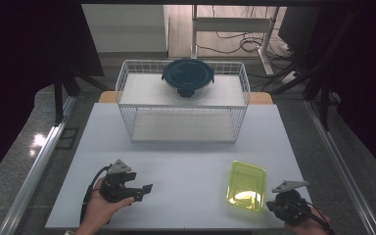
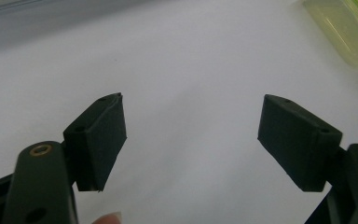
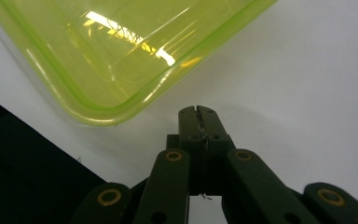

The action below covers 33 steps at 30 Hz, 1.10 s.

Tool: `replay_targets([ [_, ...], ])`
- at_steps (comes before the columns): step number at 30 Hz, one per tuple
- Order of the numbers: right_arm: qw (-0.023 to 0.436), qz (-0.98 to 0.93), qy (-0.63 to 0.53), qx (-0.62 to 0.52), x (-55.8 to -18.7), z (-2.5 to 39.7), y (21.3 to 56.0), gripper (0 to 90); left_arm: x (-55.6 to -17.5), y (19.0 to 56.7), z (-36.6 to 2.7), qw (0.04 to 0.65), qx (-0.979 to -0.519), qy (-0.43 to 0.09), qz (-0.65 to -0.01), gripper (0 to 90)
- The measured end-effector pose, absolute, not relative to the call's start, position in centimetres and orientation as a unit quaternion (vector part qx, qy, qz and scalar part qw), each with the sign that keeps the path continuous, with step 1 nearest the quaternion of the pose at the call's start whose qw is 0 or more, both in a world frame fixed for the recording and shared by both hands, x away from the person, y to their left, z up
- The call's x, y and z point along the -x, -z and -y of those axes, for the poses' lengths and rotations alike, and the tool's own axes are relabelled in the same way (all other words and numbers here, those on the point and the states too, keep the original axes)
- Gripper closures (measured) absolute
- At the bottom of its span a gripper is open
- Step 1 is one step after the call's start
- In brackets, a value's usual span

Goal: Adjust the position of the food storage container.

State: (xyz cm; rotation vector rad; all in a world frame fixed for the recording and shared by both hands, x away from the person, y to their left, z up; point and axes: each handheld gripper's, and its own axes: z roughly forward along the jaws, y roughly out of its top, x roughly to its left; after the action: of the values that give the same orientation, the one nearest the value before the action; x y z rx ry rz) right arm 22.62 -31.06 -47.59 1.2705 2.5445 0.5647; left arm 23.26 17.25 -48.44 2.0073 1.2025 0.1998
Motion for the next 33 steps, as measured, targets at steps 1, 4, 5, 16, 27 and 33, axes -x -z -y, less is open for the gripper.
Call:
replay_targets([
  [1,0.122,-0.873,-0.19,-0.432,-22.5,30.8,47.6,88.9,-23.2,48.4,-17.2,0.386,-0.788,-0.079,-0.473,22.7],
  [4,0.121,-0.876,-0.185,-0.428,-22.5,30.5,47.7,88.9,-23.3,48.4,-17.3,0.386,-0.788,-0.079,-0.473,22.8],
  [5,0.121,-0.877,-0.182,-0.427,-22.4,30.4,47.7,88.9,-23.2,48.4,-17.3,0.387,-0.788,-0.079,-0.473,22.7],
  [16,0.123,-0.892,-0.174,-0.398,-22.3,27.8,47.8,88.9,-23.2,48.3,-17.4,0.393,-0.783,-0.077,-0.476,22.7],
  [27,0.119,-0.904,-0.181,-0.369,-23.5,23.0,48.0,88.9,-23.4,48.4,-17.6,0.391,-0.783,-0.075,-0.478,22.8],
  [33,0.123,-0.901,-0.193,-0.368,-24.0,20.9,48.1,88.9,-23.4,48.5,-17.7,0.39,-0.782,-0.074,-0.481,22.8],
])
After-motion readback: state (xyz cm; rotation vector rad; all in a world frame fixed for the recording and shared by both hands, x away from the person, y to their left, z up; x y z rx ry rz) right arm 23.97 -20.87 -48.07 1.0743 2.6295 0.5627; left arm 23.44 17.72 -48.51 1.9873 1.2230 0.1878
